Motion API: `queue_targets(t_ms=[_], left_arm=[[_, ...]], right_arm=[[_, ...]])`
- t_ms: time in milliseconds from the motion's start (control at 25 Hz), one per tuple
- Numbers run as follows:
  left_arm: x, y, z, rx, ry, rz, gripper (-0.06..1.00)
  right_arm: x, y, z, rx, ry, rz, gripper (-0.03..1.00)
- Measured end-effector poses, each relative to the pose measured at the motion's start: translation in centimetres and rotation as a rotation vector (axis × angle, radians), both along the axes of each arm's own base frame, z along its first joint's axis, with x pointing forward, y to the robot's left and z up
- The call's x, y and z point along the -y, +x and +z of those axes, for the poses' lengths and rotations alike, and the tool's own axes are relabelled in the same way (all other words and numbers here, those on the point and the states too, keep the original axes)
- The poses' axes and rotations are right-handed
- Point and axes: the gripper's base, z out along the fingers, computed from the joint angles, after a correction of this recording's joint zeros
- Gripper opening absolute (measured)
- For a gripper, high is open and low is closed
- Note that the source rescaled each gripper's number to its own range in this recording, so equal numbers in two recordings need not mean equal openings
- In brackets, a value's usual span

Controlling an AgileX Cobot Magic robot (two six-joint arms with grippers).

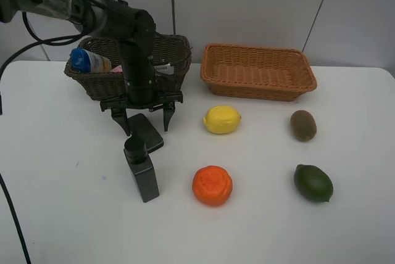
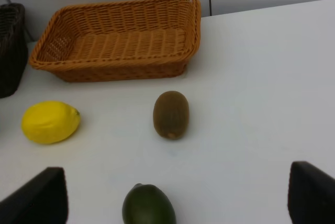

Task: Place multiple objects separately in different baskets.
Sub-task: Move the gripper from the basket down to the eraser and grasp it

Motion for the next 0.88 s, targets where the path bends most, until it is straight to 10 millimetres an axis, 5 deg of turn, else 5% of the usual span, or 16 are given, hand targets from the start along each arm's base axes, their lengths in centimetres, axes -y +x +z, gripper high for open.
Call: queue_targets(t_ms=[880], left_arm=[[-0.06,0.14,-0.41,-0.014,0.007,-0.098,0.98]], right_arm=[[0.00,0.00,0.00,0.000,0.000,0.000,1.00]])
